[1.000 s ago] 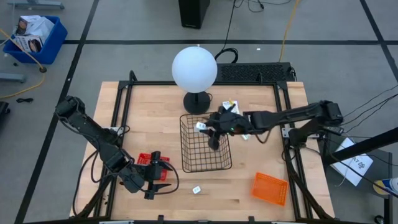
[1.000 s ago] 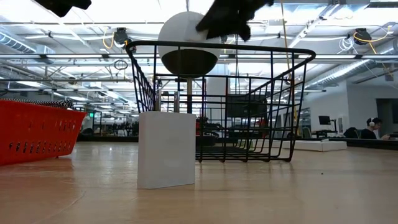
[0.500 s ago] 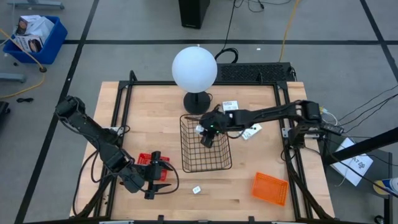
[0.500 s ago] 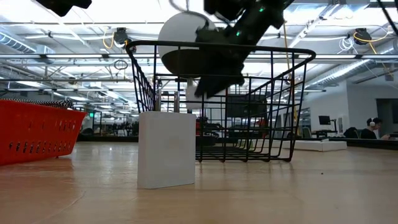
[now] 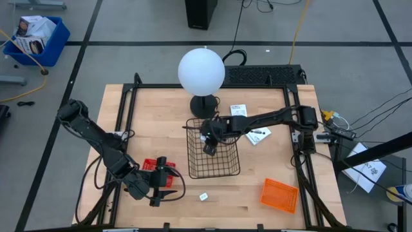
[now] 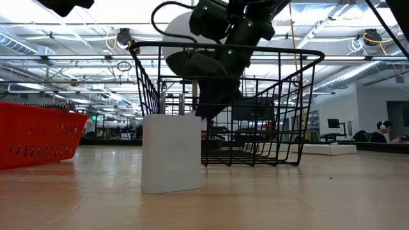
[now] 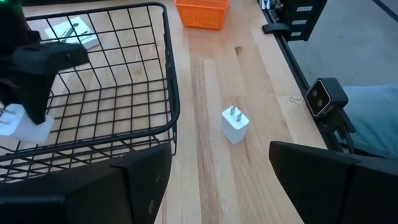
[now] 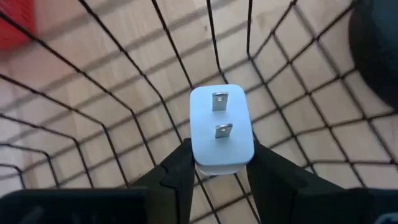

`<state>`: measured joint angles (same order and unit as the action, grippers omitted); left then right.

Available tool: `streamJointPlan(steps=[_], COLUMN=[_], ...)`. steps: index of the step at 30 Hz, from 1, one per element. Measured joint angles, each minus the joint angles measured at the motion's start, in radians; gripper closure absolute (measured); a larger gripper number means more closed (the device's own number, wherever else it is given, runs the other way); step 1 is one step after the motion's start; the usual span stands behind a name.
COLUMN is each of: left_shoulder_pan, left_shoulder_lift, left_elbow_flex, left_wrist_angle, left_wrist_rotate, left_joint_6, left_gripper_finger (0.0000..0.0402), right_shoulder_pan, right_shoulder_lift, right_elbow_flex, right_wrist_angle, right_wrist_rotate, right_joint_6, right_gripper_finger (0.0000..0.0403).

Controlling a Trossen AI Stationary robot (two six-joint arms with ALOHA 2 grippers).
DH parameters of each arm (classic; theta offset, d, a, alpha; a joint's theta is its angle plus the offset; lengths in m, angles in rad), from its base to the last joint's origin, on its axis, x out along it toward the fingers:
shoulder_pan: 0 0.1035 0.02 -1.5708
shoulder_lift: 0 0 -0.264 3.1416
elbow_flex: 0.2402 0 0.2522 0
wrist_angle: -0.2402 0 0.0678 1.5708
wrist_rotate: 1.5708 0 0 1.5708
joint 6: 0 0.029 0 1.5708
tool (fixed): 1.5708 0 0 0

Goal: Pick and place items into bin
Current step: Put the right charger adapter into the wire basket

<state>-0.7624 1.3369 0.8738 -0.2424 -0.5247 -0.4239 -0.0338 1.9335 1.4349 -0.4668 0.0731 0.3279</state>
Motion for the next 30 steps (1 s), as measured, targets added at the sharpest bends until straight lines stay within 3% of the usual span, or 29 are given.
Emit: streamJointPlan(steps=[30], left_shoulder_pan=[0.000], left_shoulder_lift=[0.000], left_elbow_flex=[0.000], left_wrist_angle=[0.000], left_wrist_rotate=[0.002], left_joint_6=[-0.004], left_gripper_finger=[0.0128], right_shoulder_pan=[-0.013], right_shoulder_lift=[-0.001], right_elbow_flex=[-0.076], right_wrist_angle=[0.046], right_wrist_rotate=[-0.048], right_joint_6=[0.017], right_gripper_finger=[0.0272])
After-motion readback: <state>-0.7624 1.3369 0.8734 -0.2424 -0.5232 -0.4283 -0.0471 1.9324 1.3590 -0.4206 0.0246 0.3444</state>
